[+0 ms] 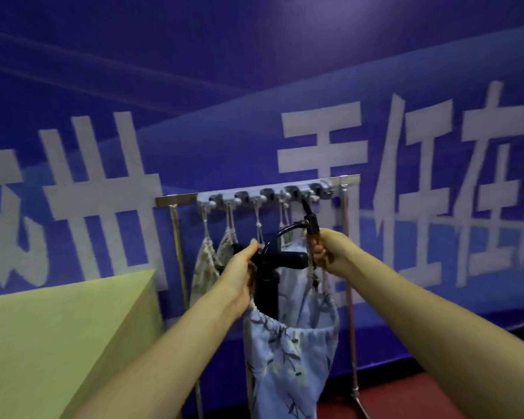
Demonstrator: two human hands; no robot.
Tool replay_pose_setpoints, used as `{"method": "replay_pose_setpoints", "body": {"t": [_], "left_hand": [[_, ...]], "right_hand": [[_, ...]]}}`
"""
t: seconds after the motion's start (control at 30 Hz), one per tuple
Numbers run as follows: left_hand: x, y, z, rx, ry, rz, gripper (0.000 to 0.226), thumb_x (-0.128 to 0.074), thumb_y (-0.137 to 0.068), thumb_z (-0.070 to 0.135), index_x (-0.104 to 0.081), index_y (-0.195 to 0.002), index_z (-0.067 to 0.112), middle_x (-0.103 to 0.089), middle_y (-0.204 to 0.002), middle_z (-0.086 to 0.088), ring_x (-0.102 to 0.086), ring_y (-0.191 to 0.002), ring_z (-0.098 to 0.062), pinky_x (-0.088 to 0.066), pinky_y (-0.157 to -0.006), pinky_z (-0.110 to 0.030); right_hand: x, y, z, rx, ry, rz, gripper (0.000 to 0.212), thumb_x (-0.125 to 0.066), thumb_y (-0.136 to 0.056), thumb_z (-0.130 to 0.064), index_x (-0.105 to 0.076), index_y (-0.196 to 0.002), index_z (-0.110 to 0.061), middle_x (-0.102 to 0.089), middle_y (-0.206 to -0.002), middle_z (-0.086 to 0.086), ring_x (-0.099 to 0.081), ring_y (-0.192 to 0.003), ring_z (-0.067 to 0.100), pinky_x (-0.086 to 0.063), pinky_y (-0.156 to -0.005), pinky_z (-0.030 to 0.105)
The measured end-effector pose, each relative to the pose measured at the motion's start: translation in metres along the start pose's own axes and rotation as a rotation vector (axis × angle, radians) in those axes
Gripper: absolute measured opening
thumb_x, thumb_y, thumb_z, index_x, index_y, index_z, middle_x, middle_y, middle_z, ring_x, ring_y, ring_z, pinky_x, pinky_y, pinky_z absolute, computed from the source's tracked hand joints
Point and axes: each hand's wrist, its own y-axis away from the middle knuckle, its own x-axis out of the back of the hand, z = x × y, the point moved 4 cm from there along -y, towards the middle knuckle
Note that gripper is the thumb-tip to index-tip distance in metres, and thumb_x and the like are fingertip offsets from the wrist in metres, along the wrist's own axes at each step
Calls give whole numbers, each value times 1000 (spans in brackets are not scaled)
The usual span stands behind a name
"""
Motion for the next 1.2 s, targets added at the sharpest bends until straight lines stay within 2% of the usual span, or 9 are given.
{"method": "replay_pose_setpoints", "body": {"t": [0.17, 0.23, 0.33, 0.4, 0.53, 0.6, 0.9, 1.07, 1.2], "left_hand": [[-56, -61, -23, 131, 50, -17, 43, -42, -98, 37, -60, -73, 8, -65, -42, -6, -62, -59, -25, -48, -53, -32], [-76, -86, -31, 157, 60, -17, 41, -42, -99, 35, -58, -72, 7, -62, -42, -7, -62, -43, -23, -51, -43, -27], [-104, -115, -42, 191, 37, -57, 40, -43, -98, 32, -56, -70, 8, -57, -37, -3, -57, -30, -17, -51, -42, -26], [-121, -133, -47, 212, 26, -81, 40, -44, -98, 30, -56, -66, 9, -56, -37, -1, -57, -37, -19, -50, -44, -25], [-143, -168, -56, 246, 8, -118, 37, -45, -95, 24, -53, -61, 11, -58, -44, -3, -58, -40, -19, -43, -32, -15], [-150, -186, -65, 272, -11, -120, 37, -43, -93, 23, -52, -59, 12, -56, -39, -2, -57, -45, -21, -46, -42, -20], [-162, -257, -84, 229, -117, -89, 31, -39, -98, 13, -54, -71, 10, -55, -68, -9, -51, -60, -23, -44, -67, -30], [-171, -291, -83, 175, -178, -118, 32, -39, -94, 16, -58, -116, 3, -62, -97, -16, -58, -81, -28, -51, -81, -38], [-173, -297, -67, 127, -200, -116, 24, -33, -101, 18, -57, -101, 13, -58, -107, -13, -55, -99, -29, -46, -91, -40]], "right_hand": [[57, -17, -46, 174, 174, 24, 27, -46, -96, -8, -58, -73, -10, -45, -41, -3, -37, -33, 7, -31, -35, 17], [67, -24, -64, 206, 250, -29, 29, -46, -97, -8, -59, -72, -14, -46, -45, -4, -40, -38, 8, -32, -39, 17], [73, -35, -90, 348, 828, 13, 40, -47, -92, -2, -47, -69, -33, -45, -65, -14, -42, -58, 6, -36, -52, 11], [82, -50, -101, 372, 942, 11, 40, -47, -90, 2, -46, -70, -33, -46, -71, -15, -45, -61, 0, -38, -57, 6], [96, -83, -114, 322, 862, -44, 18, -54, -93, -1, -56, -82, -15, -50, -67, -9, -52, -47, -2, -43, -53, 14], [99, -105, -117, 216, 633, -44, 18, -53, -95, -10, -61, -79, -11, -49, -62, 0, -41, -40, 6, -34, -40, 16], [98, -172, -128, 332, 983, 55, 22, -59, -93, -23, -67, -75, -11, -49, -60, -1, -37, -50, 11, -32, -45, 18], [82, -201, -131, 501, 1044, 119, 17, -61, -91, -21, -68, -81, -9, -56, -64, -7, -52, -48, -1, -35, -44, 9], [75, -215, -139, 640, 1057, 197, 15, -65, -88, -20, -68, -80, -8, -65, -75, 3, -61, -67, 11, -49, -57, 20]]}}
